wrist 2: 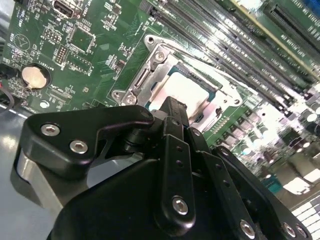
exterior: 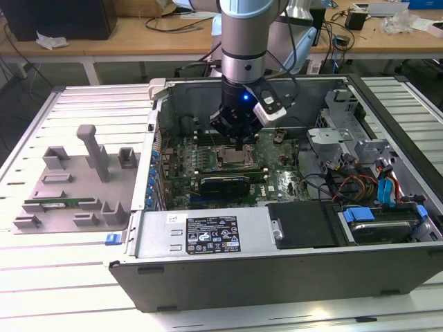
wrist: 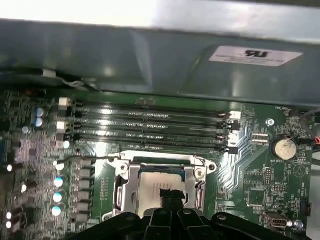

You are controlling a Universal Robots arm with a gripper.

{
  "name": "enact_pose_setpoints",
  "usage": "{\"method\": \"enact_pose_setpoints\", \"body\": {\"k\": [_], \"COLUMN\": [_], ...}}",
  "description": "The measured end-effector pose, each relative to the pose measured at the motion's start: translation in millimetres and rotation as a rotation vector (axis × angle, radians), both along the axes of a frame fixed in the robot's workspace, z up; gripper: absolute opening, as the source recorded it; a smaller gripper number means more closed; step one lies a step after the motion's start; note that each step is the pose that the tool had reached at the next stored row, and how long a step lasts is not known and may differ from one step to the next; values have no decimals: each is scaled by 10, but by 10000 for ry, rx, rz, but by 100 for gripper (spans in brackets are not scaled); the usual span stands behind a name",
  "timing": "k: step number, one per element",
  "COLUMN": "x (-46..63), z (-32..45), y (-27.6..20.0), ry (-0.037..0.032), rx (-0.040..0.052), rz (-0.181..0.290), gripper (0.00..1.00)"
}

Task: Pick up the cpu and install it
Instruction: 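Close the cpu cover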

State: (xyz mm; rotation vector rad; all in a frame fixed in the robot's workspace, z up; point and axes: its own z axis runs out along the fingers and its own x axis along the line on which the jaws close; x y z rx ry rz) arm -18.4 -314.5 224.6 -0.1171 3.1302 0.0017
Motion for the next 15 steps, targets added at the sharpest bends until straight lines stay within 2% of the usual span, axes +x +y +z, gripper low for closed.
{"method": "enact_pose_setpoints", "body": {"k": [1, 5, 15], "x": [-1, -8, -106], "z": [0, 0, -17], "y": [-1, 0, 0], "ry": [0, 1, 0], "rx": [-45, -48, -46], "rz": [26, 25, 29], "gripper": [11, 11, 11]}}
